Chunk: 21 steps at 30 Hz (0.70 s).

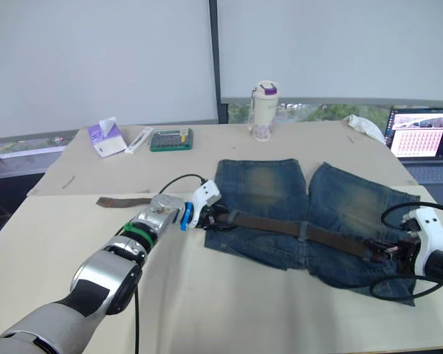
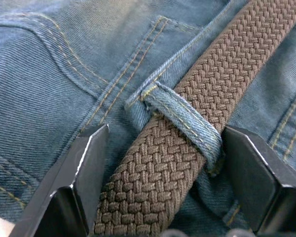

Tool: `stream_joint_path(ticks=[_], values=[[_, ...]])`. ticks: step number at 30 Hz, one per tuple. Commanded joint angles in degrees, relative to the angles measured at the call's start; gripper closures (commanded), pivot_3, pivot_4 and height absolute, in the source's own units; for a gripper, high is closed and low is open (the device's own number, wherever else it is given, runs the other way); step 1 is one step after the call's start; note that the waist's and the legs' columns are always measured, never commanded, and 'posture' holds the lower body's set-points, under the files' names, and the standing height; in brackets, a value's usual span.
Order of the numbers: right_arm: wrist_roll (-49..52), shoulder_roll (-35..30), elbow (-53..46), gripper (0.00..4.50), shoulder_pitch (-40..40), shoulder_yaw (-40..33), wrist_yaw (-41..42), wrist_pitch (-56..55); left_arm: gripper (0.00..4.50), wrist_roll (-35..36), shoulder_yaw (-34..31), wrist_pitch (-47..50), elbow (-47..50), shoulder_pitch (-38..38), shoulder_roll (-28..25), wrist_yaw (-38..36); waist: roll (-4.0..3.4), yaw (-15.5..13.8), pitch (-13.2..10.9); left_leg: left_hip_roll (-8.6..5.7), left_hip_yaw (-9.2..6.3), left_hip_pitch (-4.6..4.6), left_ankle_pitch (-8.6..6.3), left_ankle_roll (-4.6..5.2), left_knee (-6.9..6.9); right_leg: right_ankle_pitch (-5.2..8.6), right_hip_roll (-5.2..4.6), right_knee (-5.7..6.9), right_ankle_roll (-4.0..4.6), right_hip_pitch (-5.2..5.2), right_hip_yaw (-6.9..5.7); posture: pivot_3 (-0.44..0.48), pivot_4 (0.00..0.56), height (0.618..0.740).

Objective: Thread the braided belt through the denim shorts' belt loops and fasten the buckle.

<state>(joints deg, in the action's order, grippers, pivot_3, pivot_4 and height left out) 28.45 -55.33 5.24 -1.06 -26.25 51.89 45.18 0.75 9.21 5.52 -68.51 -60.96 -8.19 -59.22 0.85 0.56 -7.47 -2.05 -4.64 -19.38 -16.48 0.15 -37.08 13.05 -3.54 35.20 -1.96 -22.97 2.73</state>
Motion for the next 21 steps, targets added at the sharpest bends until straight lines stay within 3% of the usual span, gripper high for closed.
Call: stream_joint_path(ticks=[1, 5, 9, 14, 16, 18, 21], values=[[0.55, 0.36, -2.12, 4.50, 1.46, -2.58, -0.49, -0.73, 1.86, 3.81, -4.98, 4.68, -1.99, -2.58, 0.83, -1.49, 0.00, 0.00, 0.00, 0.00, -0.01, 0.03, 0.00, 0.00, -0.01, 0.01, 0.00, 0.00, -0.01, -0.01, -0.01, 0.000, 0.150, 0.740], [0.51, 0.42, -2.62, 4.50, 1.75, -2.97, -0.63, -0.80, 3.18, 5.71, -7.53, 10.04, -2.65, -3.00, 1.14, -7.40, -0.01, 0.10, 0.00, -0.01, -0.01, 0.02, 0.00, 0.00, -0.02, 0.01, 0.00, 0.01, -0.01, -0.01, -0.01, 0.000, 0.150, 0.740], [0.32, 0.52, -2.35, 4.50, 0.56, -1.97, -0.55, -1.50, 4.48, 8.19, -11.36, 13.36, -2.82, -3.67, 0.64, -8.24, -0.01, 0.10, 0.00, 0.00, -0.01, 0.06, 0.00, 0.00, -0.03, 0.01, 0.01, 0.02, -0.01, -0.03, -0.03, 0.000, 0.150, 0.740], [-1.05, 1.49, -0.97, 4.50, -3.23, 1.37, -0.63, -4.63, 4.48, 8.92, -14.67, 11.27, -2.96, -4.21, 0.12, -5.27, -0.01, 0.29, 0.00, 0.01, -0.01, 0.08, 0.00, 0.00, -0.05, 0.01, 0.01, 0.04, -0.01, -0.04, -0.02, 0.000, 0.150, 0.740], [-4.57, 3.73, 3.49, 4.50, -11.00, 6.51, -2.25, -9.46, 4.48, 9.29, -17.36, 5.48, -3.69, -5.60, -0.49, 2.74, 0.01, 0.77, -0.01, 0.04, 0.00, 0.09, 0.00, -0.01, -0.04, 0.00, 0.03, 0.07, 0.00, -0.05, 0.00, 0.000, 0.150, 0.740], [-6.55, 4.72, 6.43, 4.50, -14.82, 8.81, -2.53, -11.95, 4.48, 9.22, -18.63, 2.95, -4.36, -6.33, -0.62, 6.29, 0.00, 1.13, -0.02, 0.06, 0.05, 0.10, 0.01, -0.02, -0.05, -0.02, 0.04, 0.13, 0.02, -0.10, 0.07, 0.000, 0.150, 0.740], [-12.67, 8.48, 18.07, 4.50, -27.42, 14.46, -4.53, -22.30, 4.48, 5.58, -17.07, -2.52, -5.75, -8.23, -2.28, 11.26, -0.18, 1.63, 0.07, 0.07, 0.07, 0.17, 0.03, -0.04, -0.05, -0.02, 0.06, 0.17, 0.02, -0.18, 0.07, 0.000, 0.150, 0.740]])
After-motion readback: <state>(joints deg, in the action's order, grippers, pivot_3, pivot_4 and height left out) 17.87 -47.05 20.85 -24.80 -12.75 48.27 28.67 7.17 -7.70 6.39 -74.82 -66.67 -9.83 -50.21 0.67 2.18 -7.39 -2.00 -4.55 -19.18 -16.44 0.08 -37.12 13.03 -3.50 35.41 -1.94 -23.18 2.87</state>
